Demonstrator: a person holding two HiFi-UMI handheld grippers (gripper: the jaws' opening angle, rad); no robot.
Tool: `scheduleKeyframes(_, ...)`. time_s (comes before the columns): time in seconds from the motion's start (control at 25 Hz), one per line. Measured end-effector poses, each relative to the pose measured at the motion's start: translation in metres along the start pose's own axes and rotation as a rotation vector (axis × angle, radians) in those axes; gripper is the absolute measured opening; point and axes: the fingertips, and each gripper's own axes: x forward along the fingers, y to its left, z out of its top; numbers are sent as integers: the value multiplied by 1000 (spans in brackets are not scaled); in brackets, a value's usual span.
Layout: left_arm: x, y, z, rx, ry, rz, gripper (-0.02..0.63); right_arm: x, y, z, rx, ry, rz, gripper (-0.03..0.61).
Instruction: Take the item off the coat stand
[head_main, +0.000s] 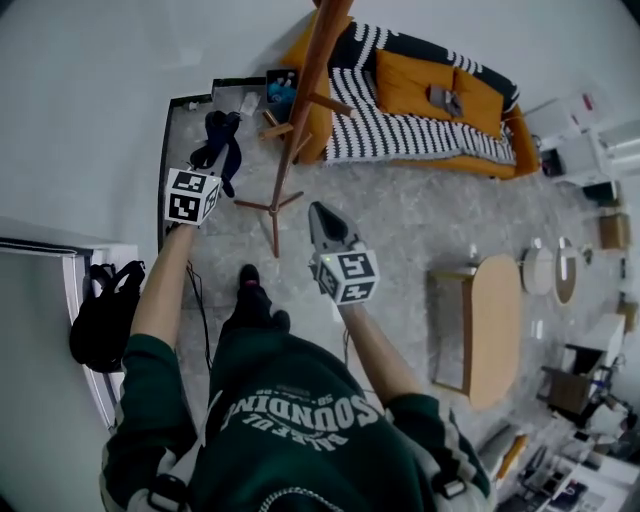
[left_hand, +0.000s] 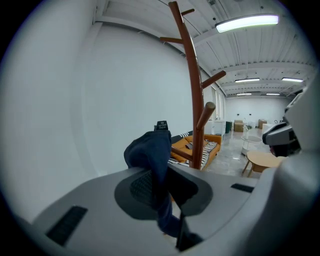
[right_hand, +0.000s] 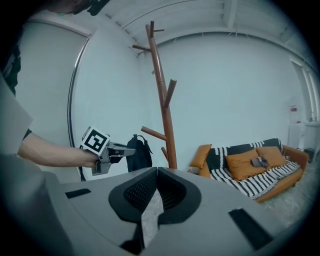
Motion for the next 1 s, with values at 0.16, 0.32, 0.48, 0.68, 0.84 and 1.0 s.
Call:
scheduleKeyframes(0.16,-29,-14,2,-2,-11,10,44,-15,8,10,-10,-33,19,0)
scheduleKeyframes(0.32,-59,-34,-2,-18,-27,13,44,-36,17,12,-27,-49,28,0)
scheduleKeyframes(0.48,-92,-60,-12,-34,-34,15,44,-60,23,11,-38,-72,37,0)
scheduleKeyframes(0.68,-129,-91,-24,-91,-48,19,44,-86,24,18,-57,-105,34,0)
scheduleKeyframes(0.84,-154,-116,-32,-101,-57,11,44,-101,20,15,-68,-111,22,0)
scheduleKeyframes(1.0,-169,-140,-37,-79,-55,-2,44,-116,22,27,-96,-168,23,0)
